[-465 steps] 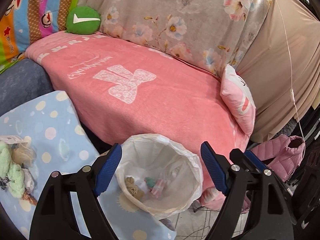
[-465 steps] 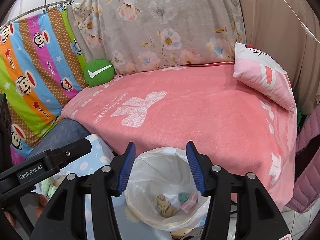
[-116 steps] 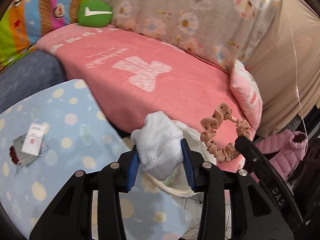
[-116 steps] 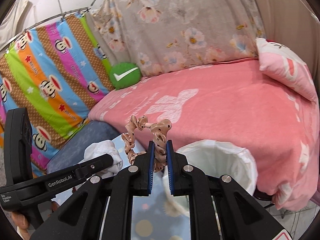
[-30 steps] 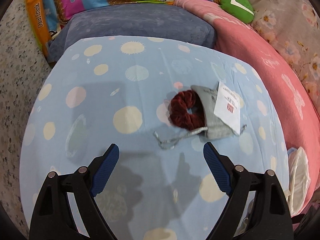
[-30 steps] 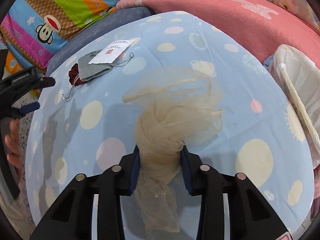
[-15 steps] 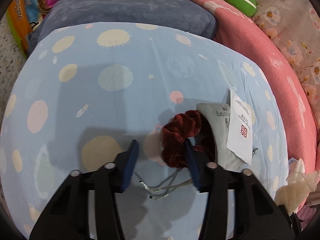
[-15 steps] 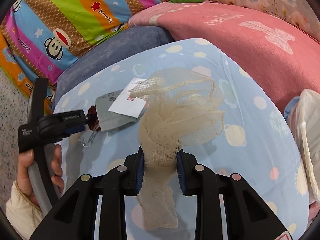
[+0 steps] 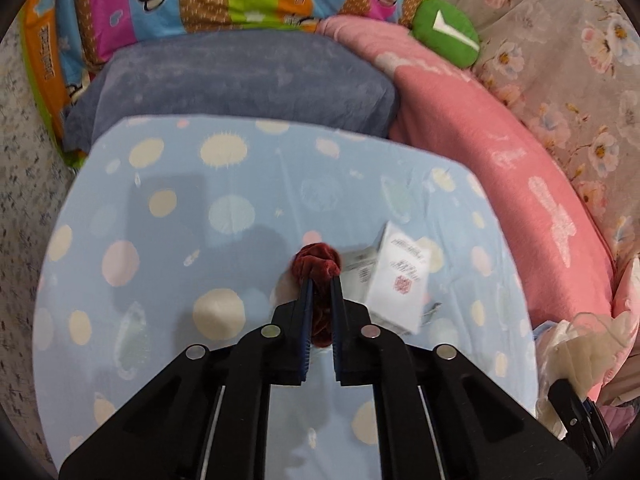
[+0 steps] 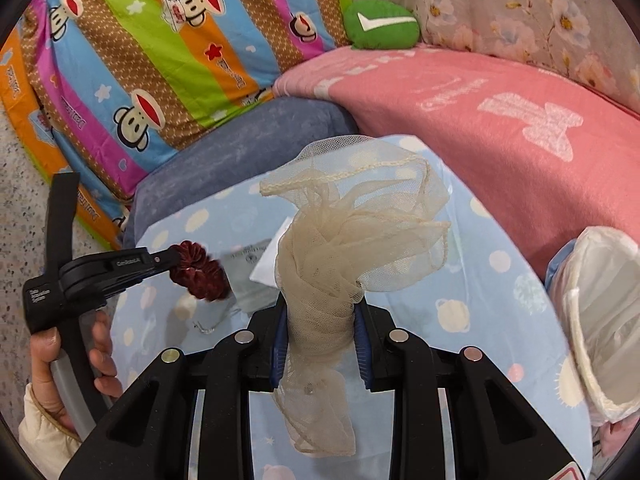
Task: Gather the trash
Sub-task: 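Grasp the beige mesh pouf with the right tool while the left tool grasps the dark red scrunchie, then carry the mesh pouf and red scrunchie over the bin and open both tools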
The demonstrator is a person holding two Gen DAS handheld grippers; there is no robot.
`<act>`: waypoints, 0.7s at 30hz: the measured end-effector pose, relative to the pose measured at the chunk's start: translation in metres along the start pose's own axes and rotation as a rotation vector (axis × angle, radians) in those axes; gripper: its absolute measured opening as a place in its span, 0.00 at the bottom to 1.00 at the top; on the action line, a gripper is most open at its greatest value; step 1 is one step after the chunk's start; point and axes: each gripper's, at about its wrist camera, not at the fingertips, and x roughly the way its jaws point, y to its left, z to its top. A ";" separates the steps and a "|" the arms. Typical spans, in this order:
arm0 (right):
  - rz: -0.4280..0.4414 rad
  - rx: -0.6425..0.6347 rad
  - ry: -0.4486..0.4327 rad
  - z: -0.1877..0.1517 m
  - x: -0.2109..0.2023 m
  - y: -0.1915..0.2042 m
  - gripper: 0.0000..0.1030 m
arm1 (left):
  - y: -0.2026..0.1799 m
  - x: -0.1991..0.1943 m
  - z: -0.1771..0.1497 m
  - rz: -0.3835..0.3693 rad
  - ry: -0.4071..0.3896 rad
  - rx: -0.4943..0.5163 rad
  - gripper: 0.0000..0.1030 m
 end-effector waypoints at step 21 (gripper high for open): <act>-0.087 0.080 -0.300 0.036 -0.152 -0.078 0.26 | -0.200 -0.135 -0.022 -0.276 -0.164 0.298 0.07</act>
